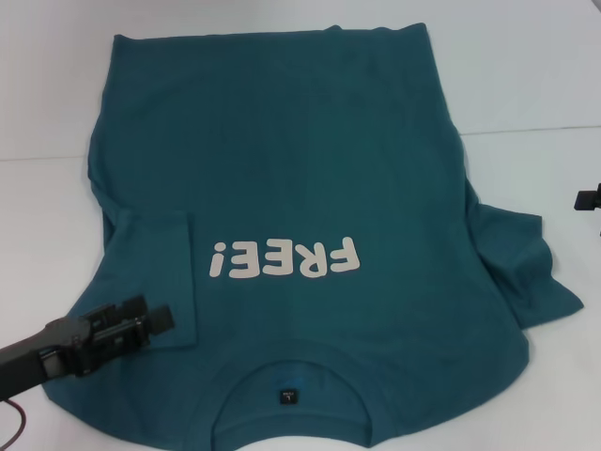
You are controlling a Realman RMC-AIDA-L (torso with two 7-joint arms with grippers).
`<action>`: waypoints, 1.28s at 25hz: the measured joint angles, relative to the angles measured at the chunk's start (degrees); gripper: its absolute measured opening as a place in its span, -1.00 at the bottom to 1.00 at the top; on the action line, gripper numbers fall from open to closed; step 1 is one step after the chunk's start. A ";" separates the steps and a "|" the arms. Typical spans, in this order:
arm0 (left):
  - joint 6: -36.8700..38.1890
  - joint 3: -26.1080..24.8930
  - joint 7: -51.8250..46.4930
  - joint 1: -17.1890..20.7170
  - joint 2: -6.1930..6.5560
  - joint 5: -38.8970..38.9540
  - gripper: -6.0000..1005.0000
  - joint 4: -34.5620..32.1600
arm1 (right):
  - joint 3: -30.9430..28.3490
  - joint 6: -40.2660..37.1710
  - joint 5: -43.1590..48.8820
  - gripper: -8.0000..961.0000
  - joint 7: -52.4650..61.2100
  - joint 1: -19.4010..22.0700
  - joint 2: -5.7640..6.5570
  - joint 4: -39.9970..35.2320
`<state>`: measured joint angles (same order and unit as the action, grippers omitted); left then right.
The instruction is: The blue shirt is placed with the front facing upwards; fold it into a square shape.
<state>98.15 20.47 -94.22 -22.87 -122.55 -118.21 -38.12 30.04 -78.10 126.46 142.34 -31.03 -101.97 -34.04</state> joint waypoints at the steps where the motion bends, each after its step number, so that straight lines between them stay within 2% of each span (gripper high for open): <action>1: -0.20 0.00 0.00 -0.02 -0.02 0.00 0.63 0.07 | 0.11 0.53 0.05 0.51 -0.11 -0.05 -0.06 -0.06; 5: -0.50 0.01 0.00 -0.06 -0.07 0.00 0.63 0.37 | 0.46 3.49 1.24 0.50 -1.67 -0.85 -1.01 0.26; 12: -0.68 -0.30 0.00 -0.06 -0.06 0.00 0.63 0.41 | 1.44 8.19 2.28 0.47 -4.65 -1.60 -4.02 0.88; 17: -0.94 -0.69 0.00 -0.11 -0.06 0.02 0.63 0.41 | 3.94 11.01 4.20 0.45 -4.15 -2.58 -4.44 2.51; 32: -2.08 -0.70 0.00 -0.13 -0.30 0.09 0.63 0.60 | 5.34 15.17 6.61 0.38 -4.28 -5.62 -5.57 5.34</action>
<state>96.07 19.77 -94.22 -23.00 -122.85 -118.12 -37.52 35.38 -62.93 133.08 138.06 -36.65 -107.54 -28.70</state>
